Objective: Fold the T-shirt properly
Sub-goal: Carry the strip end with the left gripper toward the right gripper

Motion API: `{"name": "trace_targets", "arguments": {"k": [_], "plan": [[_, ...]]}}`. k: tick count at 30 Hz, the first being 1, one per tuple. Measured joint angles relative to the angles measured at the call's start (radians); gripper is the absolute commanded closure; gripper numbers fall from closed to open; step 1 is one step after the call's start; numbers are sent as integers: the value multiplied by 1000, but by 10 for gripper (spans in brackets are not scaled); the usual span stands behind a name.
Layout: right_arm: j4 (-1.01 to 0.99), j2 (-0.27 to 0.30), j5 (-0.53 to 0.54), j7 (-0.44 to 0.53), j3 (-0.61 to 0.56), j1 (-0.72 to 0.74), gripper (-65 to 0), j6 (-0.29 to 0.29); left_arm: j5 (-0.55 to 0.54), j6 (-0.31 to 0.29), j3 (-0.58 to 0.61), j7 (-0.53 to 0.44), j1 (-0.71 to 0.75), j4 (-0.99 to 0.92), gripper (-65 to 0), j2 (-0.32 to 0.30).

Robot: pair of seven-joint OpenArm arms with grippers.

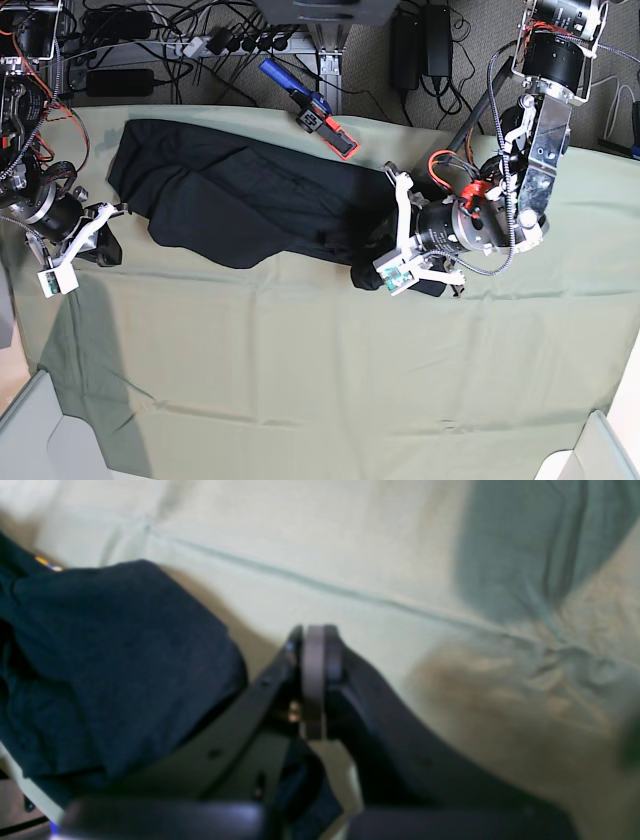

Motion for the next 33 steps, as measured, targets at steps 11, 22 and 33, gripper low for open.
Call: {"name": "trace_targets", "arguments": {"k": [11,22,33], "plan": [[0,0,-1,18,0,0,0,0,92,86,130,-20,0,-23,0,48],[0,0,-1,18,0,0,0,0,45,183,130,15,2,-41,-350,86],[0,0,-1,42,0,0,0,0,-221,122,130,31,2,-5,-350,86]]}}
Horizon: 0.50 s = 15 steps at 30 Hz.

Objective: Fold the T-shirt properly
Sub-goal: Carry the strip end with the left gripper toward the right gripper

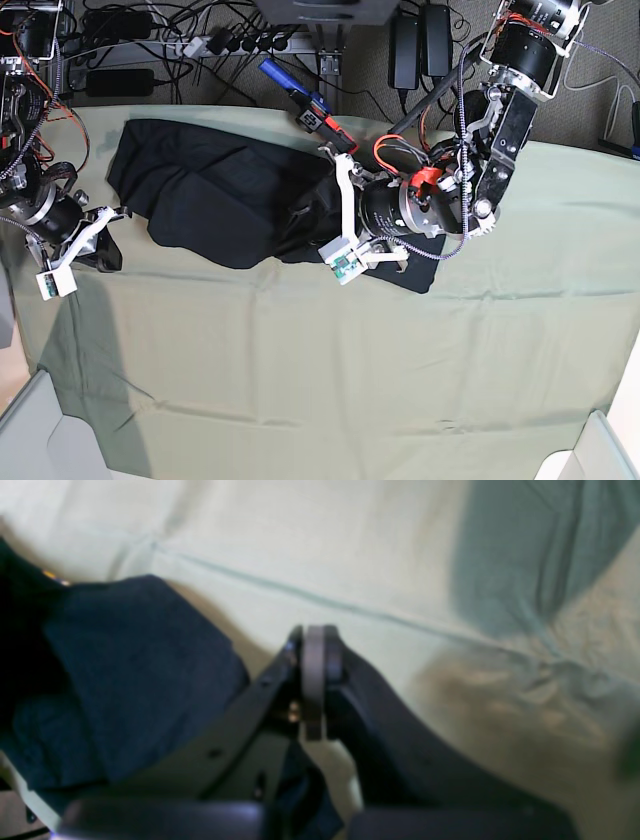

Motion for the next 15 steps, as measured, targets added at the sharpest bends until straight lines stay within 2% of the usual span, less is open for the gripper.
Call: {"name": "trace_targets", "arguments": {"k": [3,7,12,15], "plan": [[0,0,0,-1,0,0,0,0,-89,-27,0,6,0,0,-350,0],[0,0,0,-1,0,0,0,0,-140,-33,0,6,0,0,-350,3],[0,0,0,-1,0,0,0,0,-105,-35,-11,7,-1,0,-350,3],[0,-1,-69,-2,5,0,0,-6,-50,-36,-81,0,0,0,-349,-1]]}}
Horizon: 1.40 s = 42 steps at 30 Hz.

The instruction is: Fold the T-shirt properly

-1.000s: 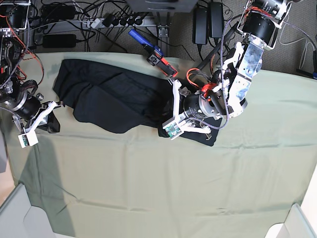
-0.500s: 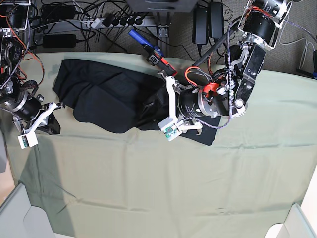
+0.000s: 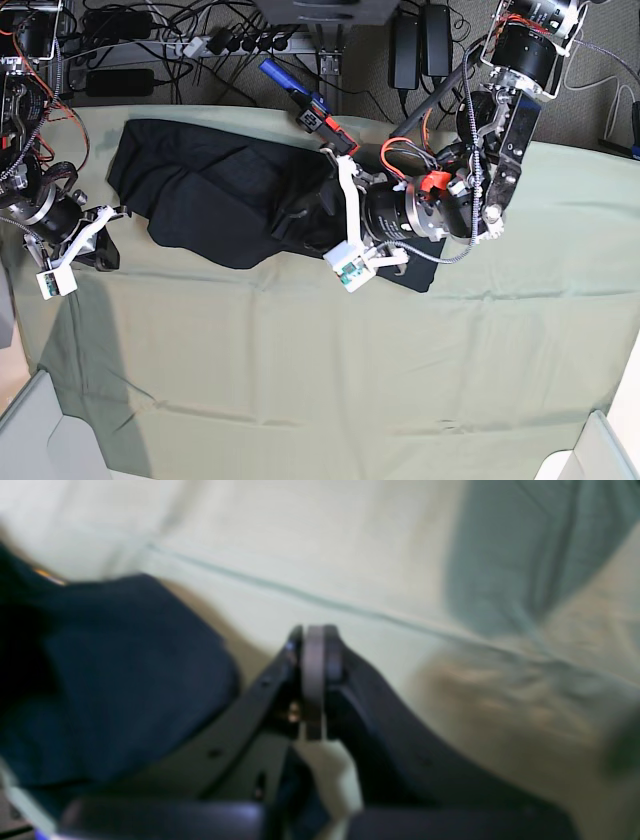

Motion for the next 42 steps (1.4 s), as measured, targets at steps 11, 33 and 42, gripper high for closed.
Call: {"name": "trace_targets", "arguments": {"k": [11,33,42], "plan": [[-79,4,27,-108,361,-105,0,-89,-53,-11,-283,-7,29,0,-349,-179],[-173,-124,325,-182,297,-207,-310,-33,-50,-11,-301,-2,101,0,-349,-210],[-157,-162,368,-165,210,-202,-310,-13,-47,-11,-301,-2,101,0,-349,-211]]}}
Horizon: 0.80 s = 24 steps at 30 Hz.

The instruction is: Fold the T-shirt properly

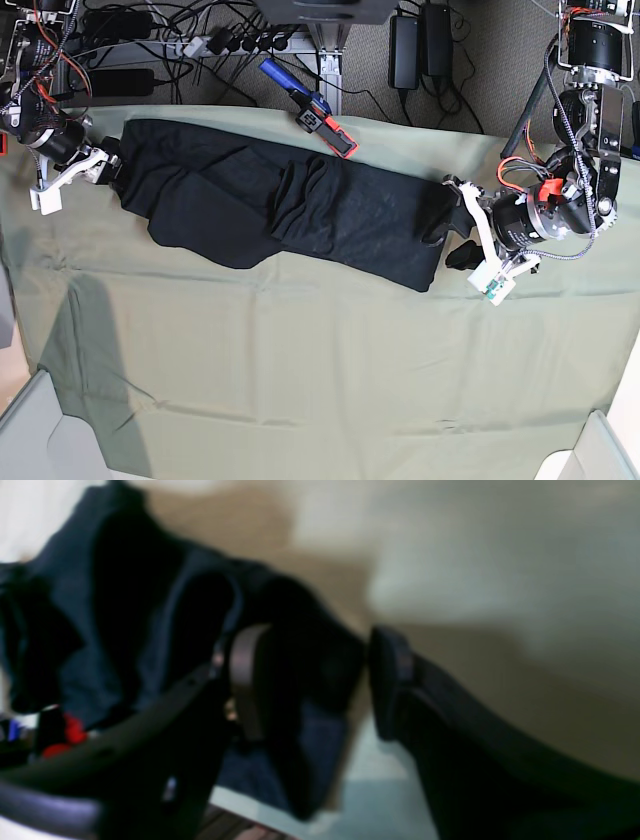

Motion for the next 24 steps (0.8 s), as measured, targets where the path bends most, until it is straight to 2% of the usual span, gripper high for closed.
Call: {"name": "trace_targets", "arguments": {"k": [7,13,15,19,21,24], "plan": [[53,-33,10,-35,-7,-3,-310,9,1,0,0,0,0,0,-349,0],[71,-34,8,-45,-8,-3,-307,9,1,0,0,0,0,0,-349,0],[71,-34,13,-32,-9,-3,-250,10,1,0,0,0,0,0,-349,0],[71,-34,42,2,-9,-3,0,10,1,0,0,0,0,0,-349,0],[71,-34,27,2,-10,3,0,11,1,0,0,0,0,0,-349,0],[71,-34,-67,18,-10,23,0,12,1,0,0,0,0,0,-349,-2]]}}
